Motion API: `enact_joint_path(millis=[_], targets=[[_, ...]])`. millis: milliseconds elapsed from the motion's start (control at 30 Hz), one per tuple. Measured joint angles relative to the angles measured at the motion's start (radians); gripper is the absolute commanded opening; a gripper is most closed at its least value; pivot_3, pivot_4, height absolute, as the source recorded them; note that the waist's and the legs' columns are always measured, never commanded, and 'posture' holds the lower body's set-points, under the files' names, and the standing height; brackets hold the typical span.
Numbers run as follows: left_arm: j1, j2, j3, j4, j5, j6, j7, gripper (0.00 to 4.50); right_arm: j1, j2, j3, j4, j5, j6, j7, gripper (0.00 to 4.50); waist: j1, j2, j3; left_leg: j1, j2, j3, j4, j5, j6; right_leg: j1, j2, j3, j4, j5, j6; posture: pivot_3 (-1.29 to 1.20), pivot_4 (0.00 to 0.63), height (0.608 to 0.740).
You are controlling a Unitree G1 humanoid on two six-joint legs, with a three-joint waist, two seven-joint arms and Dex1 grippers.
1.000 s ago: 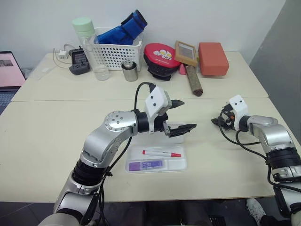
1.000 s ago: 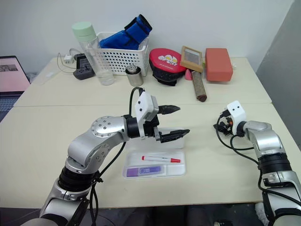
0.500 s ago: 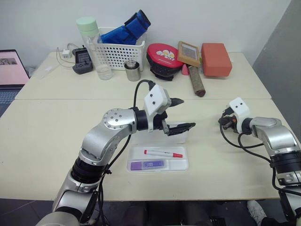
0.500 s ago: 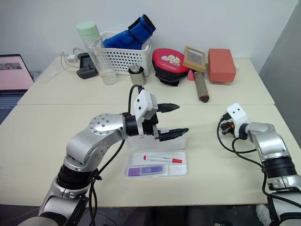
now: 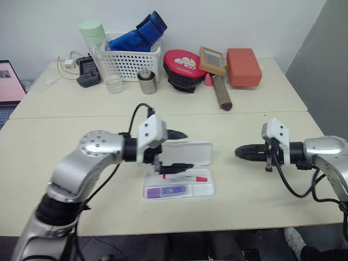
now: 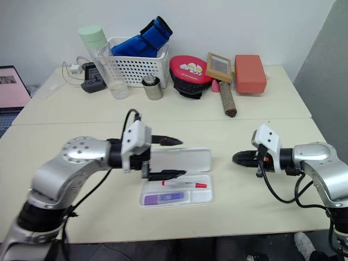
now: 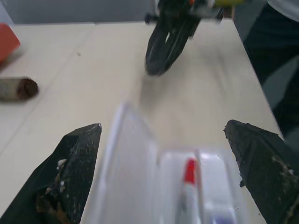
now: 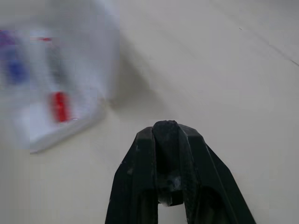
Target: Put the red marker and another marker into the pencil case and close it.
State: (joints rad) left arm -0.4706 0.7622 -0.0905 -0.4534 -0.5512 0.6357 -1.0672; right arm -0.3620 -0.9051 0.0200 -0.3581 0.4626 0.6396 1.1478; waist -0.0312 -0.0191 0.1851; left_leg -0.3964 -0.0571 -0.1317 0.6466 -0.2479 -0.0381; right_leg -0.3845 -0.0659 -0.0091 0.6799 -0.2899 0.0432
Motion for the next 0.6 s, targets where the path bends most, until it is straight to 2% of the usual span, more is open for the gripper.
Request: enact_joint_path(millis=[200, 300, 600], targets=[[0.047, 0.092, 0.032, -0.056, -0.042, 0.011, -0.064, 4.5, -0.04, 0.03, 0.18, -0.06, -0.045, -0.039, 0.051, 0.29, 0.002, 0.0, 0.0, 0.0, 0.0, 0.0, 0.0, 0.0, 0.0, -0.001, -0.001, 0.0, 0.0, 0.0, 0.0, 0.0, 0.15, 0.74], [0.078, 0.129, 0.052, -0.078, -0.044, 0.011, -0.071, 4.5, -0.087, 0.064, 0.291, -0.013, -0.147, -0.093, 0.05, 0.29, 0.0, 0.0, 0.0, 0.0, 0.0, 0.0, 0.0, 0.0, -0.001, -0.001, -0.001, 0.001, 0.0, 0.0, 0.0, 0.0, 0.15, 0.74], [0.123, 0.172, 0.085, -0.136, -0.078, 0.03, -0.074, 4.5, -0.112, 0.139, 0.397, 0.038, -0.245, -0.104, 0.029, 0.29, 0.002, 0.0, 0.0, -0.001, -0.001, 0.0, -0.001, 0.001, -0.002, -0.002, -0.001, 0.001, 0.0, 0.0, 0.0, 0.0, 0.15, 0.74]])
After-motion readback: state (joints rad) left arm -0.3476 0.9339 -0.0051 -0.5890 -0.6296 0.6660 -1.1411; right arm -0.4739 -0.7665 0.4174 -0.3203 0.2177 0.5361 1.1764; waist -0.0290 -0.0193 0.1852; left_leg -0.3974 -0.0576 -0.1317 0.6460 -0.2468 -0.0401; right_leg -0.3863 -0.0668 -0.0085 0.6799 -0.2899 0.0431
